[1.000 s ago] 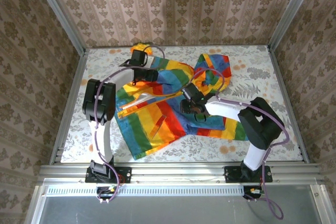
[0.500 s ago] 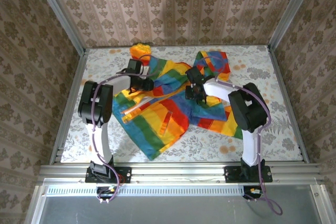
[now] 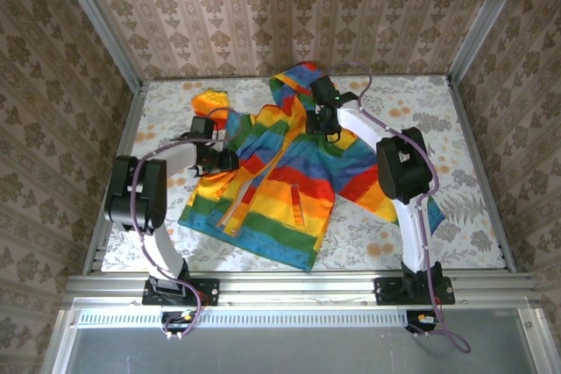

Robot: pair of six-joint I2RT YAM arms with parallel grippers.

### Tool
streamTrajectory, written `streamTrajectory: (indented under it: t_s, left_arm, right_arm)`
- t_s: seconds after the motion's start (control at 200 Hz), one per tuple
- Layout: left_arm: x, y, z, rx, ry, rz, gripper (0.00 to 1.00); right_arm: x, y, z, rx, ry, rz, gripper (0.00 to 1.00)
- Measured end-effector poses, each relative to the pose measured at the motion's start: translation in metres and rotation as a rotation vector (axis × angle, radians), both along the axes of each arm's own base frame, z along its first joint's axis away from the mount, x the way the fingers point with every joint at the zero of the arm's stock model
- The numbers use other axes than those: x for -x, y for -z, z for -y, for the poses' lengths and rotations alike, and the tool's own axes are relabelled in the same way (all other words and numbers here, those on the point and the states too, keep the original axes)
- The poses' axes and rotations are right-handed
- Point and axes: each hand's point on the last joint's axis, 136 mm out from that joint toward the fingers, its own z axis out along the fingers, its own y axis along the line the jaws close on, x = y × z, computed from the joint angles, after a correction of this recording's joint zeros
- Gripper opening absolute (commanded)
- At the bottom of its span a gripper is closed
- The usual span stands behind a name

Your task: Zip up the jacket

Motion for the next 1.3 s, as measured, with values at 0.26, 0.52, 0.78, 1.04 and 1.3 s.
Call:
streamTrajectory:
  t_s: [0.26,0.52,0.78,1.04,1.3]
  left_arm:
    - [0.006,-0.043,-0.015,0.006,-0.029,0.079,0.35]
    - [0.058,-0.005,-0.021,0.007,-0.04,-0.04,0.35]
    - [0.079,0.011,0.002,0.024,-0.031,-0.075,0.31]
    - [0.081,0.013,0.053,0.081,0.024,-0.056,0.28]
    - [0.078,0.01,0.098,0.124,0.073,-0.063,0.27]
  right_arm:
    - [0.056,-0.029,-0.004,0.034,-0.06,0.008,0.45]
    - [0.164,0.006,-0.049,0.044,-0.186,-0.095,0.41]
    - [0.202,0.051,-0.082,0.037,-0.235,-0.181,0.31]
    - [0.156,0.054,-0.066,0.043,-0.19,-0.164,0.28]
    - [0.084,0.046,0.0,0.064,-0.073,-0.153,0.27]
